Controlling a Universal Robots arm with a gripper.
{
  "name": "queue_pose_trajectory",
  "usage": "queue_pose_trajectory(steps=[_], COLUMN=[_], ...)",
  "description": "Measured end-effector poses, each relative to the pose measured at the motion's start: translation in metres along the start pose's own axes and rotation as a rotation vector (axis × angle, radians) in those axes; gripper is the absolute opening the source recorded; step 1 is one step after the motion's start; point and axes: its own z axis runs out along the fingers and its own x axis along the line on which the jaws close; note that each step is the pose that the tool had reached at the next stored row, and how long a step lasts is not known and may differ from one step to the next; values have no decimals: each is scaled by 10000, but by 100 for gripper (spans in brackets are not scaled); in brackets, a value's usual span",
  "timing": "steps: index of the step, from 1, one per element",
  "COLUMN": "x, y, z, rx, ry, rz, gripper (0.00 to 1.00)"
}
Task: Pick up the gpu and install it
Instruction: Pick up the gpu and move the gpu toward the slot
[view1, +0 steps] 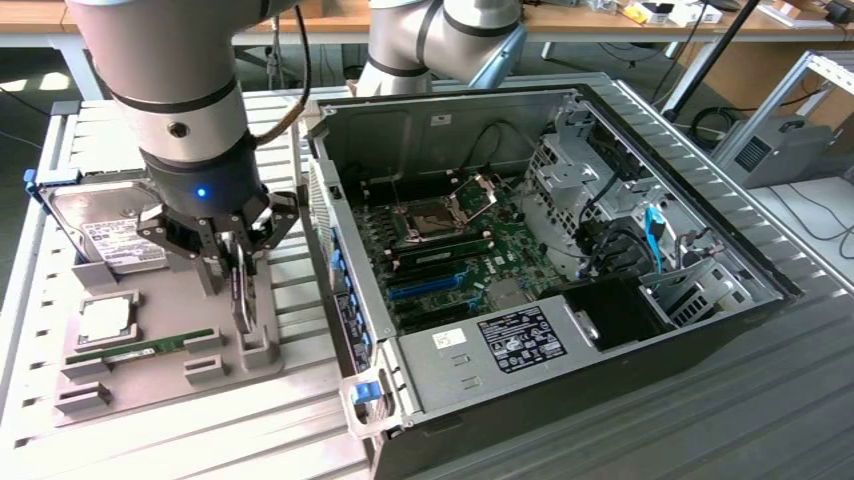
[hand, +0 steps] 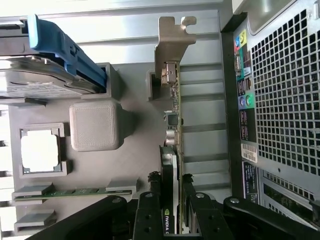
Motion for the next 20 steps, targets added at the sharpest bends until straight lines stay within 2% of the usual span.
queue_pose_trajectory(steps=[13,15,17,20], x=[-11,-13,-16,-19], y=[24,28,35,39], z=[-477,-560,-695,-786], rx=[1,1,1,0], ry=[1,1,2,3], rz=[-2,-4,-13,-37], gripper=[27,27,27,27])
